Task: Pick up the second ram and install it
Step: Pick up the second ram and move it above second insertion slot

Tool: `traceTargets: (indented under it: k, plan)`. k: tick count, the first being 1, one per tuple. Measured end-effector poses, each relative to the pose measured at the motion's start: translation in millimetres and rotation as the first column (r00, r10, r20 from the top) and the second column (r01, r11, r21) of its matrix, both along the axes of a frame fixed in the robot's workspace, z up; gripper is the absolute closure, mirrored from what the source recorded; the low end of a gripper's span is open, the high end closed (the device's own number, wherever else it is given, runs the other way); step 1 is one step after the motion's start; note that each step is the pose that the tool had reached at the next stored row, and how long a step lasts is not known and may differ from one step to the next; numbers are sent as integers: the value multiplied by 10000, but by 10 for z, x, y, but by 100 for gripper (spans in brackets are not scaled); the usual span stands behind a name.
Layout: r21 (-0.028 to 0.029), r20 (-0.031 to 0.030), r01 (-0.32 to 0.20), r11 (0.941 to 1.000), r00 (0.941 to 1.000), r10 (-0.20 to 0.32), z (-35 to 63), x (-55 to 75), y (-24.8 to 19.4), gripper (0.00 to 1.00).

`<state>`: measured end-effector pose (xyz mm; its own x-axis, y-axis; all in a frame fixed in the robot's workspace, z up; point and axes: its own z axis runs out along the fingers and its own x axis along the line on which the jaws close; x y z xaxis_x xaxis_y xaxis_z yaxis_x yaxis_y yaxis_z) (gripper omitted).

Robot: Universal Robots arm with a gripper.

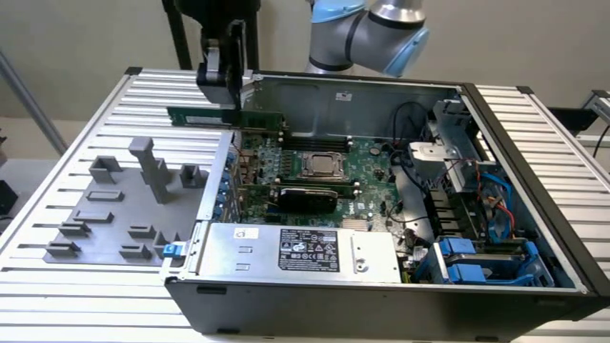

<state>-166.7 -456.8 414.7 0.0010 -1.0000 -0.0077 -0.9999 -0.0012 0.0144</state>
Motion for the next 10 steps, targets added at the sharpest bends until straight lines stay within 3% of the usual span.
traceTargets:
  k: [3,10]
  plan:
    - [0,-1,0,10000,10000,0,-35,135,53,86]
    - [1,0,0,10000,10000,0,-162,452,226,86]
